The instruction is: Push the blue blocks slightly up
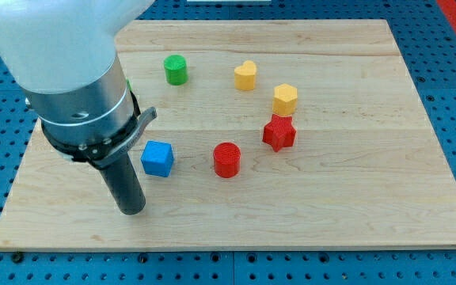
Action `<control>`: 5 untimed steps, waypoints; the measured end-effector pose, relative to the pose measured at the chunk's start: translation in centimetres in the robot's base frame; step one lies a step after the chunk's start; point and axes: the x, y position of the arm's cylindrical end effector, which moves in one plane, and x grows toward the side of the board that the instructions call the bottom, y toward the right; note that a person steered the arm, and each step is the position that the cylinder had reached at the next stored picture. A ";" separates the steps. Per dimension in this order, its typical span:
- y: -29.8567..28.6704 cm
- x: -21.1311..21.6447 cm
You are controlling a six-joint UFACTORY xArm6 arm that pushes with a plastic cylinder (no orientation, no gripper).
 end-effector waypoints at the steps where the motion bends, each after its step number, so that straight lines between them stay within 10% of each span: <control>1: 0.1 -1.4; 5: -6.6 -9.3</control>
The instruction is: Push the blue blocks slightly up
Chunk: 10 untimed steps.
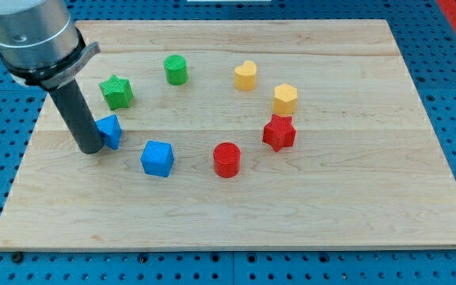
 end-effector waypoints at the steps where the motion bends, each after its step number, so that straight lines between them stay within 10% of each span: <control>1: -3.2 -0.3; 5: 3.7 -0.7; 7: -2.1 2.9; 10: 8.0 6.5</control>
